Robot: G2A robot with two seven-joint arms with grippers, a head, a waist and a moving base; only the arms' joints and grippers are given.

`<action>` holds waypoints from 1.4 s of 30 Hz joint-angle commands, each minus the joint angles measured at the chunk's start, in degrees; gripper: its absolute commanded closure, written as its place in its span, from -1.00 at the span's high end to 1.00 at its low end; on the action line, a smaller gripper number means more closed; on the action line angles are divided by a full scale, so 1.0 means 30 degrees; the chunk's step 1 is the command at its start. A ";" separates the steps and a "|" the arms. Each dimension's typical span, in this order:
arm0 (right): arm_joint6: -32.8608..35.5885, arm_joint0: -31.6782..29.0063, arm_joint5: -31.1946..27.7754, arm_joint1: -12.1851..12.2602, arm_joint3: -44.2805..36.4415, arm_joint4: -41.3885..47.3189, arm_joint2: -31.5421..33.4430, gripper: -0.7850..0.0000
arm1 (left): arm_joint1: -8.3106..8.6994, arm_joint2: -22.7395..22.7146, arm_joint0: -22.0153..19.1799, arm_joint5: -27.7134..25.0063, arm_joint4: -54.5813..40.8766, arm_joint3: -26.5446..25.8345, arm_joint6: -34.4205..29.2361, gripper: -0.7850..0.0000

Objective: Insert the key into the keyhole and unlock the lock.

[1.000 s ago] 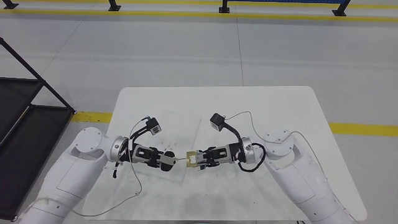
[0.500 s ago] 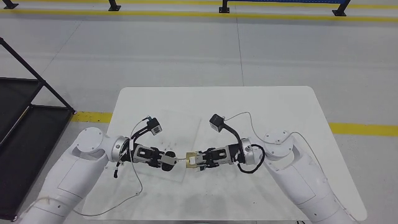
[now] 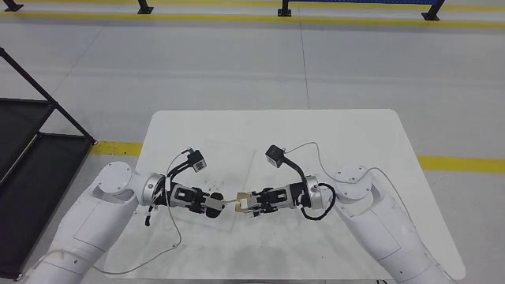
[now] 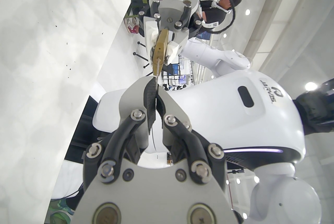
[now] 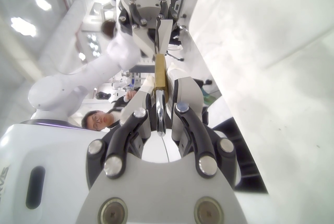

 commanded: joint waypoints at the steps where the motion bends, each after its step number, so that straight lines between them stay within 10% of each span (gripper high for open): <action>1: 0.0039 0.0018 0.0004 0.0024 -0.0003 0.0015 -0.0016 -1.00 | 0.0005 -0.0001 0.0002 0.0009 -0.0015 -0.0006 -0.0023 -1.00; 42: 0.1155 0.0826 0.0446 0.0359 0.0181 0.0891 -0.0851 -1.00 | 0.0108 0.0480 -0.0210 0.0018 -0.0327 0.0138 -0.0664 -1.00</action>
